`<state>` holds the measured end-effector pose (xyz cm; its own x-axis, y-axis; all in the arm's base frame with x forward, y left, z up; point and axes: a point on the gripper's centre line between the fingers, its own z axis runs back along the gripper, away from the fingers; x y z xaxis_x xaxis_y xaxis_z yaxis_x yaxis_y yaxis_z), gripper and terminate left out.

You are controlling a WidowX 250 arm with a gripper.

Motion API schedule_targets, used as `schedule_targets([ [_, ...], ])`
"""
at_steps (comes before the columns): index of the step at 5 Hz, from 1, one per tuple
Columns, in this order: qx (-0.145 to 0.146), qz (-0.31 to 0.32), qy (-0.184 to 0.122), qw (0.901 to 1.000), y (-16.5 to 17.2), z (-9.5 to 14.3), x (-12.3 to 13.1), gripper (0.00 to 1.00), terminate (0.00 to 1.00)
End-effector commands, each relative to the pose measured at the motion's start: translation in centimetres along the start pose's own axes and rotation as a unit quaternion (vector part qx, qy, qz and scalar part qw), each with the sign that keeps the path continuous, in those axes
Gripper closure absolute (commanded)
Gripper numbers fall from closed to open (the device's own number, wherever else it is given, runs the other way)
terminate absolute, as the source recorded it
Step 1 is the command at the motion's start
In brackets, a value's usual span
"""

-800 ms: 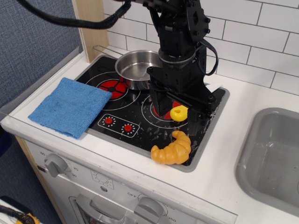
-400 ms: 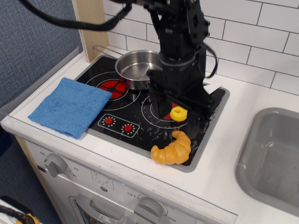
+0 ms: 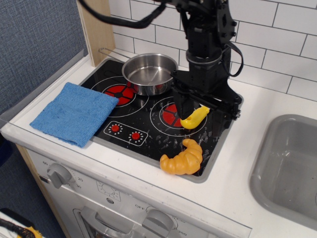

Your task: Place the yellow knife on the blue cloth.

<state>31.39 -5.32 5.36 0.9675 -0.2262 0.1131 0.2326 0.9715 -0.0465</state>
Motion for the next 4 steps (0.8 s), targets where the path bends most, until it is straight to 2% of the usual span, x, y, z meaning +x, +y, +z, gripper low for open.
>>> schedule_targets([
  [1, 0.015, 0.033, -0.008, 0.9993, 1.6, -1.1, 2.9, 0.00, 0.00],
  [3, 0.050, 0.030, 0.005, 0.9983, 3.1, -1.8, 4.0, 0.00, 0.00],
  [4, 0.047, 0.028, 0.023, 0.9982, 3.0, -3.1, 3.6, 0.00, 0.00],
])
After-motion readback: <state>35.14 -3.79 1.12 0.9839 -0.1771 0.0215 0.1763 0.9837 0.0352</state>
